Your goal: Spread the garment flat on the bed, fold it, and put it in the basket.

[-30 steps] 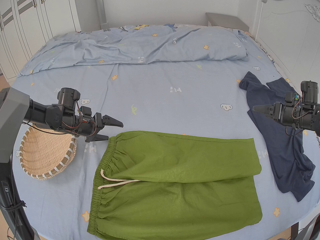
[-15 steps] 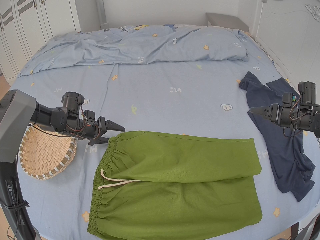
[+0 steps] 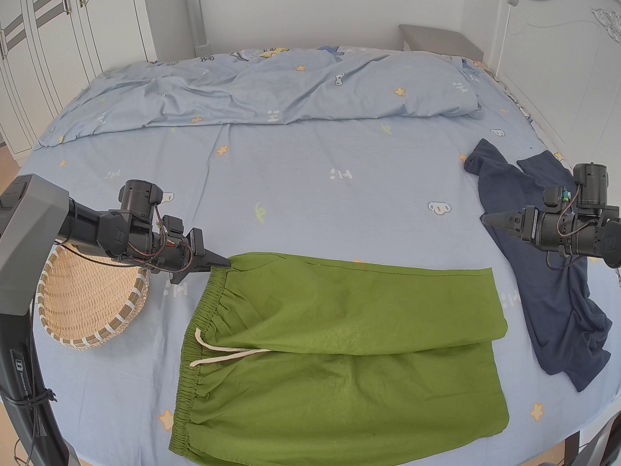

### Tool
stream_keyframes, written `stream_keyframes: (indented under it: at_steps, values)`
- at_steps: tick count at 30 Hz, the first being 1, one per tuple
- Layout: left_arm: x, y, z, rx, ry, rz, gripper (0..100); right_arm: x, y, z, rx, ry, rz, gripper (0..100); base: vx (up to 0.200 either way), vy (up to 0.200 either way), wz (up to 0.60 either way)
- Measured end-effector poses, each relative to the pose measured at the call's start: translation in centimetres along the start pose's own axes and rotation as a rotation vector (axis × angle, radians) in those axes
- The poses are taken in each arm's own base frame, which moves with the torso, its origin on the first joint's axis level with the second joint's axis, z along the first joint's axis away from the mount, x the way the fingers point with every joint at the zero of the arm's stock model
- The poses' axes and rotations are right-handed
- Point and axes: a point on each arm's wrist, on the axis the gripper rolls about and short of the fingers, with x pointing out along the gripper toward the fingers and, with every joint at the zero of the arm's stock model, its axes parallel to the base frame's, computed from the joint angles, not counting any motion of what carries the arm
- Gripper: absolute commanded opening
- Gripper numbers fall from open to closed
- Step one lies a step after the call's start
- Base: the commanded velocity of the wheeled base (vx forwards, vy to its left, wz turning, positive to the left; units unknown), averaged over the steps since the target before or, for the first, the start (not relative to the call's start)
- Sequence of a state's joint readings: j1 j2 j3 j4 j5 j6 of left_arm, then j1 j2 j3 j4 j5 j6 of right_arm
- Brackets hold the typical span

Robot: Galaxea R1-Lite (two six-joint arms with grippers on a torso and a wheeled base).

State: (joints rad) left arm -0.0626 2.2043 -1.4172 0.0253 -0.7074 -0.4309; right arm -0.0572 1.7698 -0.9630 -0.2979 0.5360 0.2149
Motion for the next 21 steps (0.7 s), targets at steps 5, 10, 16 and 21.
stream_keyframes:
  at_steps: [5, 10, 16, 21]
  values:
    - [-0.9, -0.5, 0.2, 0.007, -0.017, -0.003, 0, 1.3, -1.6, -0.6, 0.028, 0.035, -0.023, 100, 0.0, 0.0, 0.0]
    - [-1.4, -1.0, 0.2, 0.016, -0.025, -0.007, 0, 2.6, -3.0, -1.6, 0.055, 0.082, -0.041, 100, 0.0, 0.0, 0.0]
    - [-1.6, -1.2, 0.2, 0.02, -0.028, -0.009, 0, 3.6, -3.6, -2.7, 0.067, 0.128, -0.046, 100, 0.0, 0.0, 0.0]
    - [-1.6, -1.4, 0.2, 0.023, -0.029, -0.012, 0, 4.6, -3.8, -3.6, 0.061, 0.165, -0.04, 100, 0.0, 0.0, 0.0]
